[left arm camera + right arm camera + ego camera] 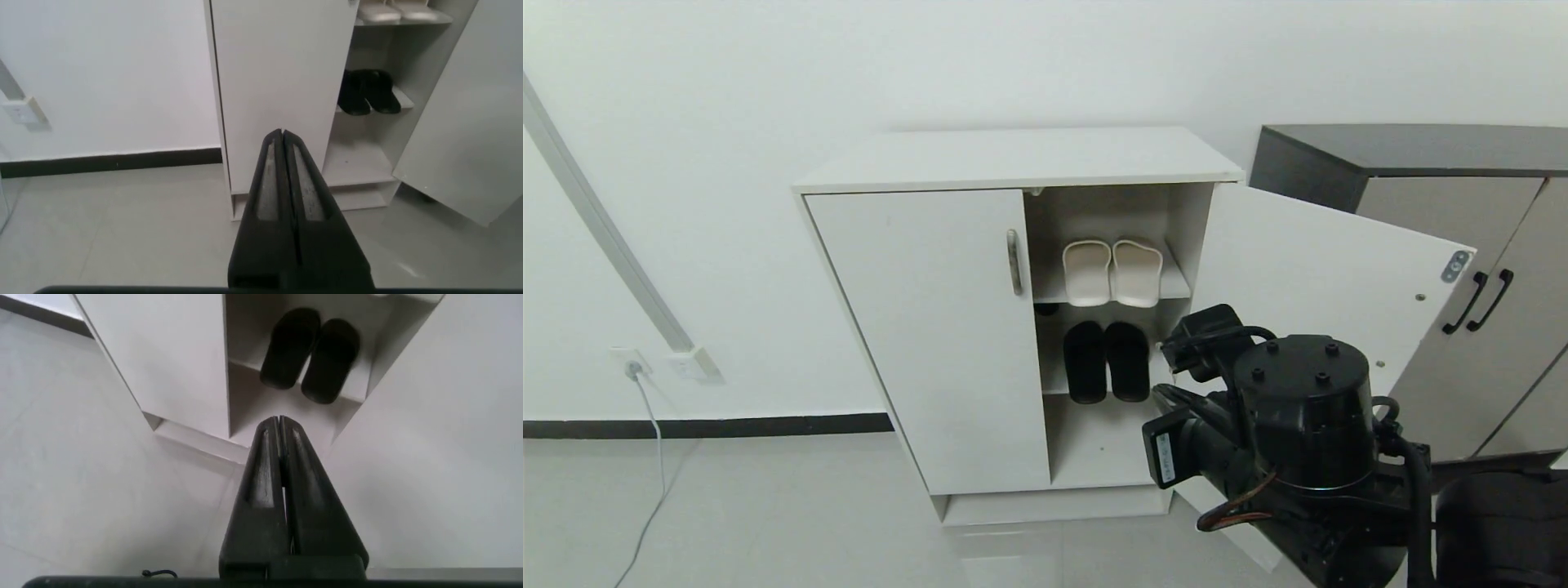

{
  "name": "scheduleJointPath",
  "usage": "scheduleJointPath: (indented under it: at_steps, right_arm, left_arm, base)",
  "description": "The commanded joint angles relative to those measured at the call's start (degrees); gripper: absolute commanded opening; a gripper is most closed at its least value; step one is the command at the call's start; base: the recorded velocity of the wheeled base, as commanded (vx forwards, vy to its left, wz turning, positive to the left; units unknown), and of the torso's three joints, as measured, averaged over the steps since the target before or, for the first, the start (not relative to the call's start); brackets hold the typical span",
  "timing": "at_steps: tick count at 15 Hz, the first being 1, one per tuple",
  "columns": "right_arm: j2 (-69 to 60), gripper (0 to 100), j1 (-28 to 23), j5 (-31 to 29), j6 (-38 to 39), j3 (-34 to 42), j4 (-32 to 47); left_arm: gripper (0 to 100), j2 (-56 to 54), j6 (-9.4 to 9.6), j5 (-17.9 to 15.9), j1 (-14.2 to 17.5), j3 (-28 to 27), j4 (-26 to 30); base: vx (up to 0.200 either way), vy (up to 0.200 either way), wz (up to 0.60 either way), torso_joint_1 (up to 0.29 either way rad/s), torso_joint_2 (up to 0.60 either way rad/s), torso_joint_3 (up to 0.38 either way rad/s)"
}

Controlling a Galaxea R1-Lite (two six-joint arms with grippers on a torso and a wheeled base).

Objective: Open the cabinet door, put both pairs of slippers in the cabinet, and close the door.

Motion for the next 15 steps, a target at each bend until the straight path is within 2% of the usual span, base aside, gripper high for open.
scheduleJointPath:
  at_steps: [1,15]
  right_arm:
    - [-0.02,0,0.00,-0.01,-0.01,0.09,0.00]
    - [0.06,0,-0.09,-0.01,-0.19,0.26,0.00]
  left_arm:
    - [0,0.09,0.11,0.01,0.00,0.00,0.07]
    - [0,0.09,0.11,0.01,0.00,0.00,0.07]
  base:
    - [0.000,0.000,0.00,0.119,-0.47,-0.334]
    - [0.000,0.000,0.00,0.184,-0.50,-0.322]
